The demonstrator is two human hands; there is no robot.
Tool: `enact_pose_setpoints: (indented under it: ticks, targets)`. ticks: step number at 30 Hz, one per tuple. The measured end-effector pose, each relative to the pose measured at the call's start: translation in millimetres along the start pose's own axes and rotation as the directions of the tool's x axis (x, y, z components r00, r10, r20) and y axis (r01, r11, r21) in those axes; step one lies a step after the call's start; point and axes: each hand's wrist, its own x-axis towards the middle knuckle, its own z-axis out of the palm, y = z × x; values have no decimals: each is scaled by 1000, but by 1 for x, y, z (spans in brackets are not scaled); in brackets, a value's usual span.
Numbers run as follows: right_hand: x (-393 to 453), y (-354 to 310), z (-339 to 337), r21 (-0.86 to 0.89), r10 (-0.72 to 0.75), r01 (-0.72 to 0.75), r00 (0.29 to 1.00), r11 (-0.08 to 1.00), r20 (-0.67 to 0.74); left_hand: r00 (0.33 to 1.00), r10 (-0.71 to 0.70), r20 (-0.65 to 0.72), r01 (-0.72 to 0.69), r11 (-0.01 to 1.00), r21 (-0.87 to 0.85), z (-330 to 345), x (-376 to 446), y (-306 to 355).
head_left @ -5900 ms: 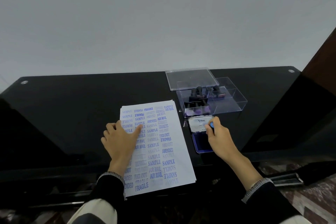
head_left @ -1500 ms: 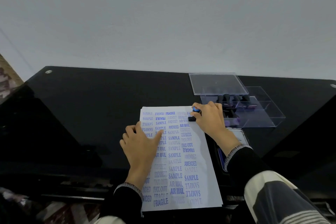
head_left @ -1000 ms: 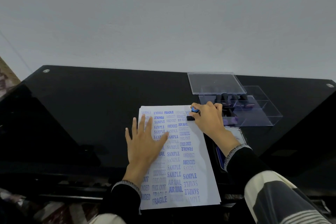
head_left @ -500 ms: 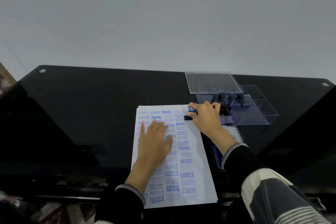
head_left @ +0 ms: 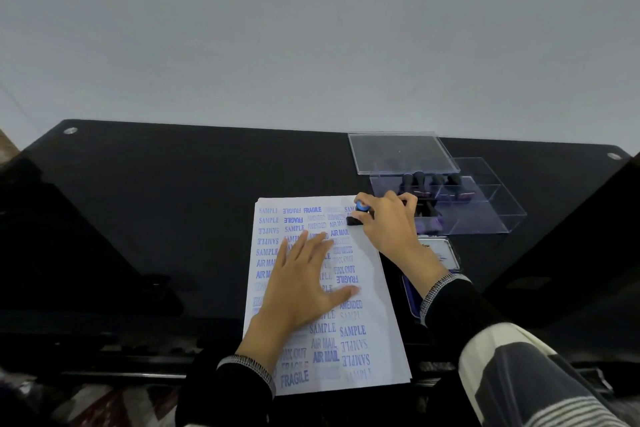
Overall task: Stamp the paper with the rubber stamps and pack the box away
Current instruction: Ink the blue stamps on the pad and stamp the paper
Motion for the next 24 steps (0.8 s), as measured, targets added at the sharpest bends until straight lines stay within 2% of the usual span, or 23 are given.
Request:
enact_pose_setpoints:
  ticks: [5,10,17,24]
  targets:
    - [11,-1,-2,3,1,-1,998,1000,59,999,-49,4,49,999,-11,-5,10,0]
    - [10,-1,-2,8,5,-5,998,1000,56,985,-138,102,129,988,85,-16,38,10]
    - [11,0,-2,6,-1,1,998,1000,63,967,-162,197,129,977,172,-18,51,12]
    - [15,-2,-3,2,4,-4,996,1000,88,956,-175,235,138,977,165,-20,54,14]
